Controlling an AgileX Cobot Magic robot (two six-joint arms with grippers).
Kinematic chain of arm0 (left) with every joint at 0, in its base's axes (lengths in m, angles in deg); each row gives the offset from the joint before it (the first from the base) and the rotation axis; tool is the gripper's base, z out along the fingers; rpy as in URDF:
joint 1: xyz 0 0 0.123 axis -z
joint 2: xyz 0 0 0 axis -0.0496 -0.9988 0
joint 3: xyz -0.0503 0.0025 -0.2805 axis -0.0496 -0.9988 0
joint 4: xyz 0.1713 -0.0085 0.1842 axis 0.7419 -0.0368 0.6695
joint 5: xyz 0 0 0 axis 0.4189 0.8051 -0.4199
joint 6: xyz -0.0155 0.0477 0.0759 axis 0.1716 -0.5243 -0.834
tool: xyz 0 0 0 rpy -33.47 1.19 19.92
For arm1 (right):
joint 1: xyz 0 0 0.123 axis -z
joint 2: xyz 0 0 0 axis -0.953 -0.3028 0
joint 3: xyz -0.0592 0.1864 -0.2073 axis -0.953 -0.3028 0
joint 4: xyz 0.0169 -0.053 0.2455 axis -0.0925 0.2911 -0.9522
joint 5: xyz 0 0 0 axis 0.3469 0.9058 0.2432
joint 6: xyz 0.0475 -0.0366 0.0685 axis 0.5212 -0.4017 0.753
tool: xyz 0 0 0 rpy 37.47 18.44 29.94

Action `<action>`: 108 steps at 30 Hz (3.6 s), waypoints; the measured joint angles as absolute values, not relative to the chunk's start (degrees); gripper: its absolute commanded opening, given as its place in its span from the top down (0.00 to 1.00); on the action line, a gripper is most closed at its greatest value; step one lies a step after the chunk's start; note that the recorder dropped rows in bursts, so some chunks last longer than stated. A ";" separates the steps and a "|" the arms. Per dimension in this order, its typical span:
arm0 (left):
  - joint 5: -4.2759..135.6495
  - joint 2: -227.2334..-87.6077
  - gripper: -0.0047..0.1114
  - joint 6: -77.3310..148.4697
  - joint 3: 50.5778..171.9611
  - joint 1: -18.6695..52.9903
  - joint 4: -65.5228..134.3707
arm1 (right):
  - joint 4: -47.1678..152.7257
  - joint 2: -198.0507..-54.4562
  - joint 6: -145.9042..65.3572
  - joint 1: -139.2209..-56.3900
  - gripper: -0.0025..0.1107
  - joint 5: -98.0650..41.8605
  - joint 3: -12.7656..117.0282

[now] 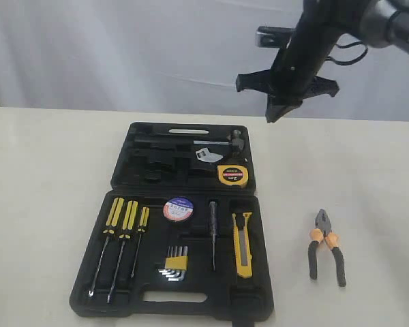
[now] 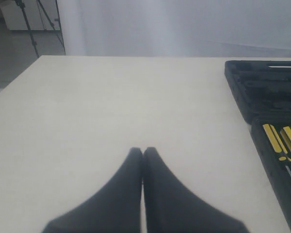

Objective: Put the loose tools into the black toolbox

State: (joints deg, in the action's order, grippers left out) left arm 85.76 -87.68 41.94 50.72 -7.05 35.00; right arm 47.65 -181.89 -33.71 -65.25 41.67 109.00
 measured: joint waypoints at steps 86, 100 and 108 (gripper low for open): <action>85.76 -87.68 0.96 41.94 50.72 -7.05 35.00 | 54.00 -156.13 -44.72 -67.40 0.98 21.62 53.52; 85.76 -87.68 0.96 41.94 50.72 -7.05 35.00 | 54.13 -150.12 -73.38 -67.40 0.98 32.56 56.07; 85.76 -87.68 0.96 41.94 50.72 -7.05 35.00 | 55.32 -149.26 -75.42 -67.40 0.98 33.61 56.07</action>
